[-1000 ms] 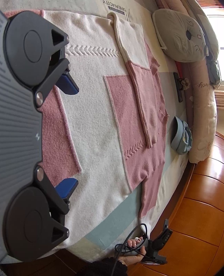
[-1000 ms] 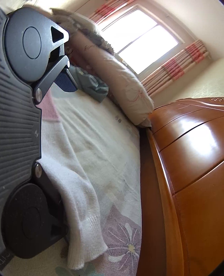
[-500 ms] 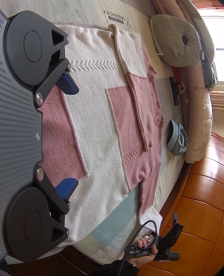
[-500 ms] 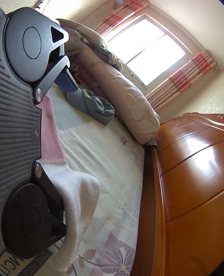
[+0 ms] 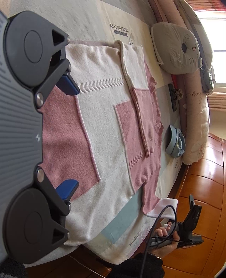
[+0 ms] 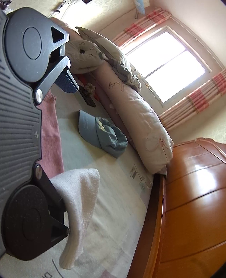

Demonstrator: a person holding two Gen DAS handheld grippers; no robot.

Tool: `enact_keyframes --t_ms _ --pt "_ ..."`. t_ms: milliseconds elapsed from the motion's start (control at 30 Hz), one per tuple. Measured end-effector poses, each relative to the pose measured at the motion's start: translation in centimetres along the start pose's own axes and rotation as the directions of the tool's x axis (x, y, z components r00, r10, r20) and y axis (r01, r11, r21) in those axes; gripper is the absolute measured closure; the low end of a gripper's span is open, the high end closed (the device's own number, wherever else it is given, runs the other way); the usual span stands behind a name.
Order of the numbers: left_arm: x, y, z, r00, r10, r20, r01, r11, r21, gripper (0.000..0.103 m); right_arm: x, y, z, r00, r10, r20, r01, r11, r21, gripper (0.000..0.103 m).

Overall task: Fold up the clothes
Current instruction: 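Lift the white-cuffed sleeve with the right tool and carry it toward the collar, then lay the sleeve across the sweater front and open the right tool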

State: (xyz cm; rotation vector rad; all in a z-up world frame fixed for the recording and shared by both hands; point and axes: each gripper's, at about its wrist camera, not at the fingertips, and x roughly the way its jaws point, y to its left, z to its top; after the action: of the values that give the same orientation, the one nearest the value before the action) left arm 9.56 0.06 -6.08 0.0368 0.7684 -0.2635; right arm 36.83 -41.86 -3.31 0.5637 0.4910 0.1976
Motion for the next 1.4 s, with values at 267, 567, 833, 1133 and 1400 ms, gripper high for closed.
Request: enact_keyframes --t_ms 267,567,833,1133,1400 --pt "-0.8 2.7 -1.0 1.0 0.004 0.014 -0.003 0.999 -0.047 0.001 2.7 6.2 -0.4 0.998 0.031 -0.052 -0.034 0.998 -0.052 0.0" --pt "-0.7 3.9 -1.8 1.0 0.013 -0.006 -0.014 0.998 -0.061 0.001 6.2 11.3 -1.7 0.992 0.06 -0.11 -0.069 0.995 -0.077 0.0" --pt "-0.2 3.6 -2.1 0.998 0.026 -0.051 -0.028 0.999 -0.035 0.001 8.9 15.0 -3.9 0.991 0.05 -0.125 -0.067 0.988 -0.139 0.0" --pt "0.8 3.0 -2.3 0.995 0.023 -0.102 -0.025 0.999 -0.022 0.001 11.3 17.7 -6.3 0.988 0.069 -0.138 -0.089 0.986 -0.145 0.0" --pt "1.2 3.1 -2.3 0.992 0.038 -0.119 -0.041 0.999 -0.029 0.001 12.5 20.0 -7.3 0.982 0.115 -0.153 -0.138 0.98 -0.145 0.0"
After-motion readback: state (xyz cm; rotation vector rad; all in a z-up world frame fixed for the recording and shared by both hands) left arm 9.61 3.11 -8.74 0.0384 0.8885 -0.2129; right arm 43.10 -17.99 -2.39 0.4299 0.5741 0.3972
